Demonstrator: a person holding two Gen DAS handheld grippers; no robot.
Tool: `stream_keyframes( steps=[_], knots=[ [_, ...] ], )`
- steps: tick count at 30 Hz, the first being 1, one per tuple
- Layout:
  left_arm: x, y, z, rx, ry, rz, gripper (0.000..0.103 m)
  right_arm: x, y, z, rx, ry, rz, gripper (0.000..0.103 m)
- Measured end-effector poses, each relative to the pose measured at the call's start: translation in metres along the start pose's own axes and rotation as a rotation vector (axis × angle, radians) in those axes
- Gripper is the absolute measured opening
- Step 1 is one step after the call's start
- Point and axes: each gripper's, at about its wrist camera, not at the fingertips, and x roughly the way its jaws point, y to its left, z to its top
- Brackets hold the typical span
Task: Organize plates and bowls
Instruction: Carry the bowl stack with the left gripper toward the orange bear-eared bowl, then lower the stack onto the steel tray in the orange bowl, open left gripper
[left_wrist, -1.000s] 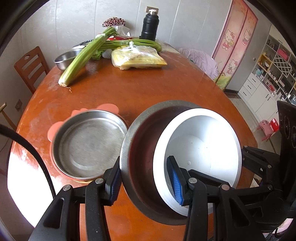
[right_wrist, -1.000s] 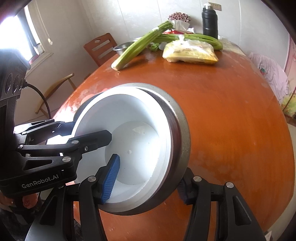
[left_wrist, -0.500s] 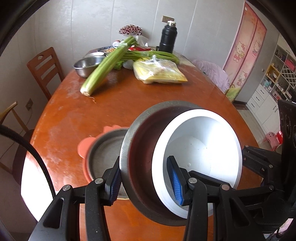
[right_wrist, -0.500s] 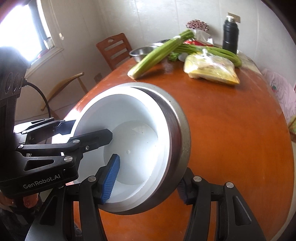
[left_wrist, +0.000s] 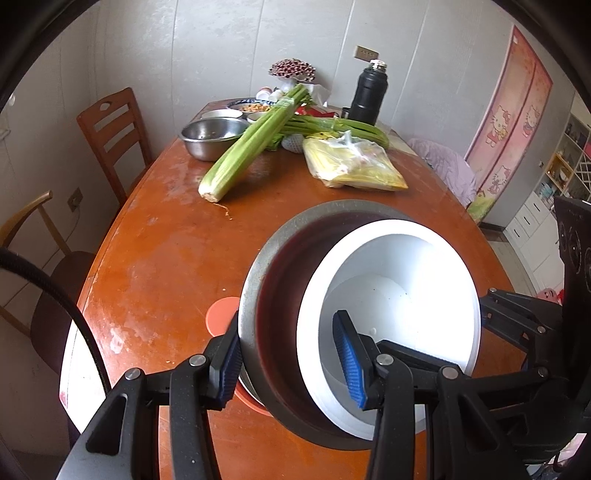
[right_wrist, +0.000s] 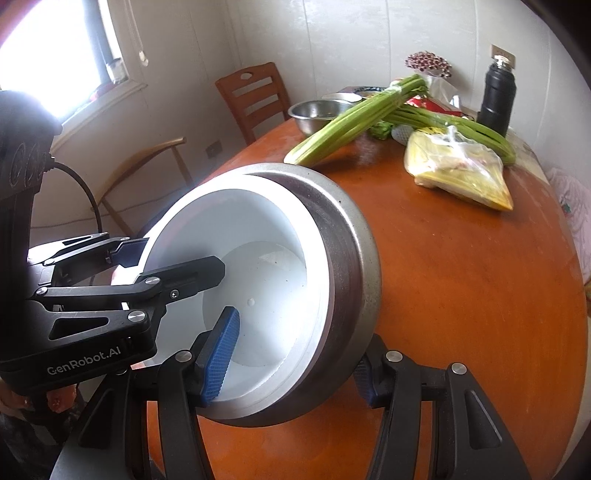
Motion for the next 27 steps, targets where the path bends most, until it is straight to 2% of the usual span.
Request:
stream_keyframes(
  steps=[27],
  knots=[
    [0.047, 0.02, -0.01, -0.043, 0.103, 0.015, 0.046, 0.051, -0.008, -0.002, 0.029, 0.116, 0.038, 0.058]
  ],
)
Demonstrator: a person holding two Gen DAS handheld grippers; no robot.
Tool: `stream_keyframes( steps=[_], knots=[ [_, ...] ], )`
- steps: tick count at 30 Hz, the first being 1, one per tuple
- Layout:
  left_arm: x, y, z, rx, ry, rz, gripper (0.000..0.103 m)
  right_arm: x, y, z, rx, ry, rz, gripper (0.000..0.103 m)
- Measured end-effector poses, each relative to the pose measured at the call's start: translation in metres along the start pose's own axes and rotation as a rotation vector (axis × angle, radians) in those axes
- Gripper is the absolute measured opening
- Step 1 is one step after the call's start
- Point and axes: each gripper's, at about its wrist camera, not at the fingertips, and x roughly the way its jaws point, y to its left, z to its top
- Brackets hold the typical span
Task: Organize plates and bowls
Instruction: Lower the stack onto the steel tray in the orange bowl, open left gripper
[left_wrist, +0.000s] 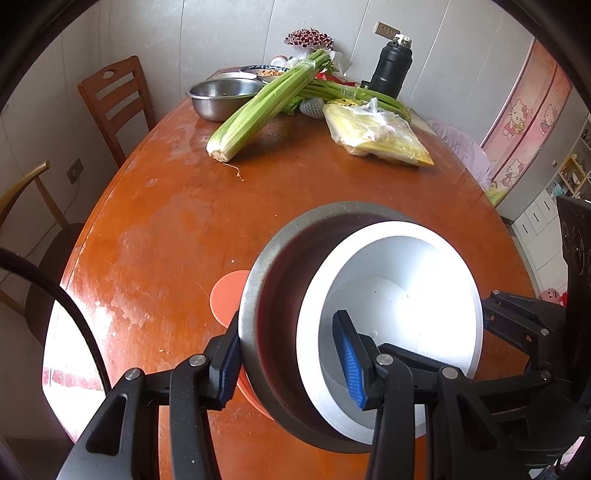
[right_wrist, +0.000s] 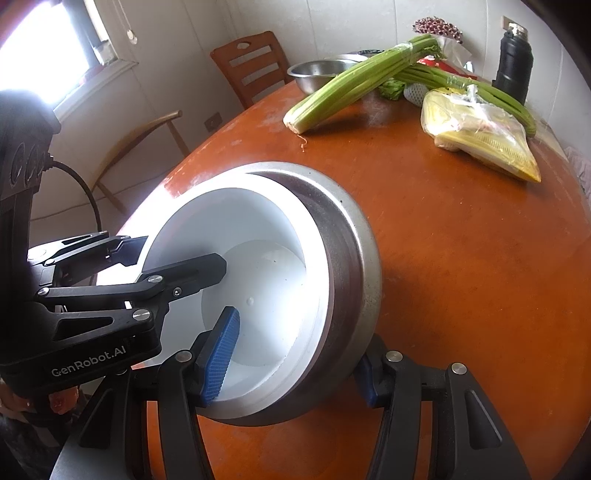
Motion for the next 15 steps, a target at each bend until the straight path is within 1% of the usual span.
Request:
stream_keyframes(
  steps=[15],
  knots=[
    [0.009, 0.004, -0.002, -0.006, 0.02, 0.009, 0.046, 0.013, 0.002, 0.003, -0.003, 0.027, 0.005, 0.058]
  ],
)
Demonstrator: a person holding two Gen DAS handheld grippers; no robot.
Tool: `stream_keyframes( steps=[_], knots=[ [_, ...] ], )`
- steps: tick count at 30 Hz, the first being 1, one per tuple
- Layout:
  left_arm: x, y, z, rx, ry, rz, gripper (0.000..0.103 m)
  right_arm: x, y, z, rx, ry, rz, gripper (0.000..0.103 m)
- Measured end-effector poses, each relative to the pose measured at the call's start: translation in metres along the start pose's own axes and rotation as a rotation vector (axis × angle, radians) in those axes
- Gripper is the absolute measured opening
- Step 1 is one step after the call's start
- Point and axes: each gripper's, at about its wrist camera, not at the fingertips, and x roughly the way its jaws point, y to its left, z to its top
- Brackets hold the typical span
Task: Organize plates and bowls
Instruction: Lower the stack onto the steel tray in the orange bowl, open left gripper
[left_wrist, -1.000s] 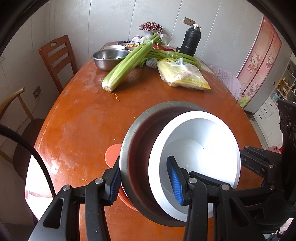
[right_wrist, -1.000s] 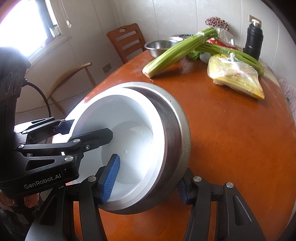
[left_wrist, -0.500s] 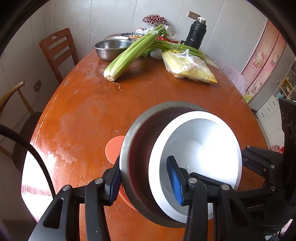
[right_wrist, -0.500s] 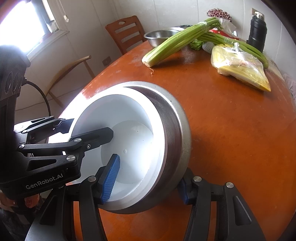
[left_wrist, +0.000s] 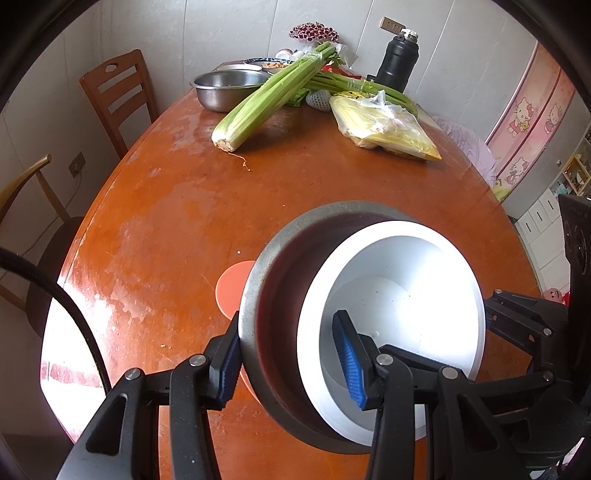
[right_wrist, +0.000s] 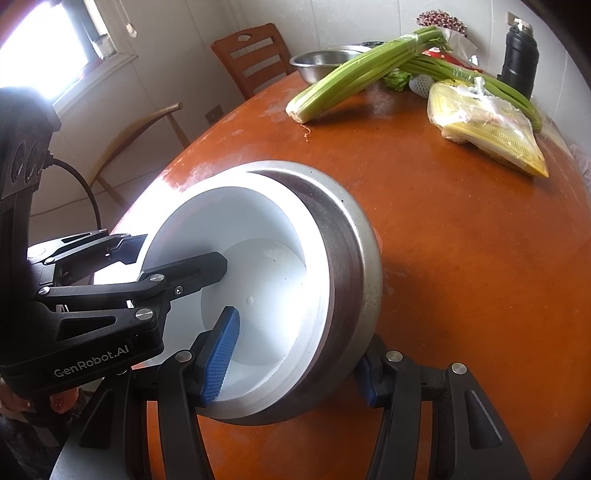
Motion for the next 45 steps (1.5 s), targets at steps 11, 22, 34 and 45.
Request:
stream_keyframes(
  steps=[11, 22, 34, 45],
  knots=[
    [0.001, 0.001, -0.002, -0.004, 0.001, -0.001, 0.046, 0.002, 0.005, 0.001, -0.01, 0.002, -0.02, 0.059],
    [-0.002, 0.004, -0.003, -0.004, -0.011, -0.004, 0.047, -0.002, 0.008, -0.001, -0.022, -0.016, -0.04, 0.059],
    [-0.007, 0.003, -0.003, -0.001, -0.023, -0.003, 0.047, -0.007, 0.003, 0.0, -0.026, -0.041, -0.118, 0.059],
    [-0.012, 0.005, -0.002, -0.008, -0.039, -0.001, 0.048, -0.01, 0.0, 0.002, -0.014, -0.093, -0.143, 0.062]
  ],
)
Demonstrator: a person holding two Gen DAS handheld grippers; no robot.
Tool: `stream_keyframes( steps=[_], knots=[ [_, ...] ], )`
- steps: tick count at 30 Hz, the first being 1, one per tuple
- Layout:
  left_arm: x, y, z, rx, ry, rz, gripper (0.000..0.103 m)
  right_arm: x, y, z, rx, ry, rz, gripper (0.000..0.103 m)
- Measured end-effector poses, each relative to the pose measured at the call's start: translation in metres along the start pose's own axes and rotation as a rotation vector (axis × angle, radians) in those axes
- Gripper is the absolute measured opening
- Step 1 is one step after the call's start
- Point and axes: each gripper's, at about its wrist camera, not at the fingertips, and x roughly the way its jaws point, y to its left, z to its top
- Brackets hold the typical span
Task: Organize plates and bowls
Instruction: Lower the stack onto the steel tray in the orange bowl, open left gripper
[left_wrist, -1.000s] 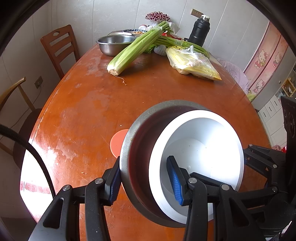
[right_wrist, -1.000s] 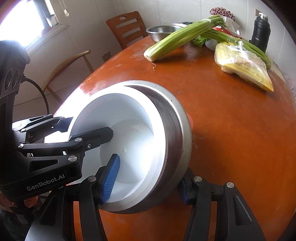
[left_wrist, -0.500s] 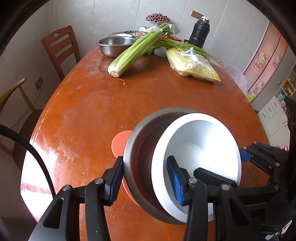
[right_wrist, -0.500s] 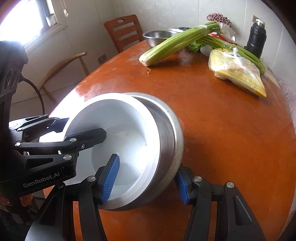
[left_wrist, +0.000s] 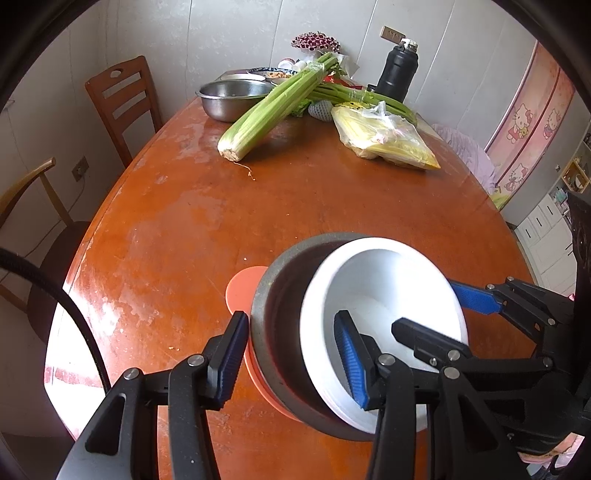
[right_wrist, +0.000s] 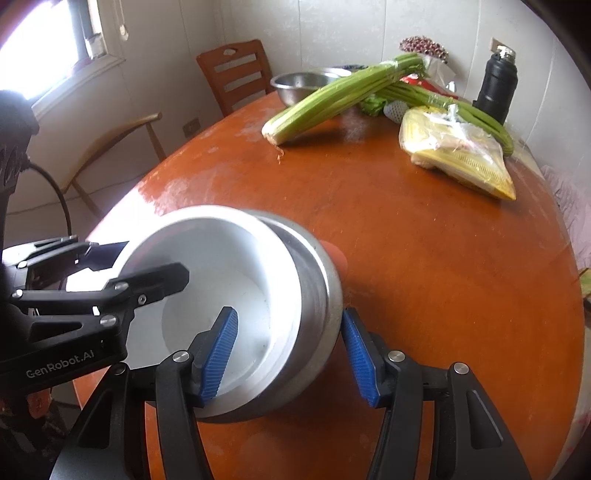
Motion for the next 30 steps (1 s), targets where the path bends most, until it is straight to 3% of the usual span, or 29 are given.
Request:
stream_keyframes(
  steps=[3, 19, 25, 30],
  knots=[
    [-0.003, 0.001, 0.0, -0.003, -0.009, -0.003, 0.051, -0.005, -0.004, 0.002, 0.02, -0.038, 0.004, 0.067],
    [-0.027, -0.002, -0.005, -0.009, -0.08, 0.011, 0.061, -0.031, 0.0, -0.001, 0.019, -0.158, -0.024, 0.073],
    [-0.054, -0.015, -0.016, 0.022, -0.16, 0.051, 0.066, -0.053, -0.001, -0.014, 0.033, -0.203, -0.025, 0.074],
    [-0.064, -0.027, -0.031, 0.036, -0.18, 0.05, 0.07, -0.07, 0.0, -0.034, 0.044, -0.228, -0.037, 0.074]
  ],
)
